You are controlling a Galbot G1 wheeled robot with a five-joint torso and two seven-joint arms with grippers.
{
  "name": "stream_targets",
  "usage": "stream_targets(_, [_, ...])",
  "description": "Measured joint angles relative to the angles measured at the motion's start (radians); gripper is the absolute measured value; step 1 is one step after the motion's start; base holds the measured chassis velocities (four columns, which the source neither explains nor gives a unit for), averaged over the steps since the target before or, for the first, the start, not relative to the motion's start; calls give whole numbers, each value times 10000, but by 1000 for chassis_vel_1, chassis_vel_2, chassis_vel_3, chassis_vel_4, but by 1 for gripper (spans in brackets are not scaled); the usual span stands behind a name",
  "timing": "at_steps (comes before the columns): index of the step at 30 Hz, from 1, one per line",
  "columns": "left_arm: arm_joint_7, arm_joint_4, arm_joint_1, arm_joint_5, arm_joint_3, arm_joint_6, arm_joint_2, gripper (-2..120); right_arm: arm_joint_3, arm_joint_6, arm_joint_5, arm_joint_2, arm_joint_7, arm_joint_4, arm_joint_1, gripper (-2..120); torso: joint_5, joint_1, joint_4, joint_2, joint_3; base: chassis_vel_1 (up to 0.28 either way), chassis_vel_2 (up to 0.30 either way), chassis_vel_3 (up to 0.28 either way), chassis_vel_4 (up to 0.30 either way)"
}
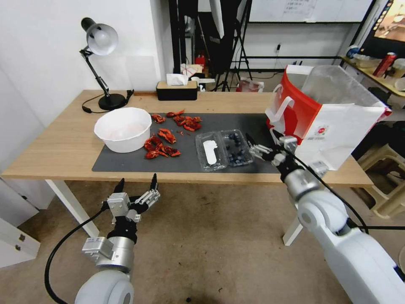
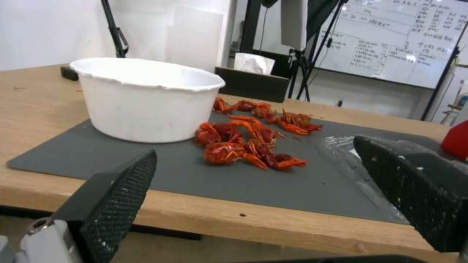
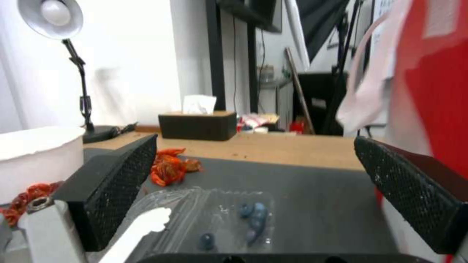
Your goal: Close the takeout container lid, then place the container into the takeout bag.
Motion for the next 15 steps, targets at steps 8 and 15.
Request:
stream_targets(8, [12, 1, 37, -51, 58, -75, 99, 100, 1242, 1344, -663, 393, -797, 317, -1935, 100, 2, 0, 0, 0, 1, 0, 0, 0, 0])
stream_targets(15, [64, 20, 96, -68, 147, -156, 177, 100, 2145, 2245, -1122, 1423, -1215, 717, -3861, 100, -2, 0, 0, 0, 0, 0, 0, 0, 0])
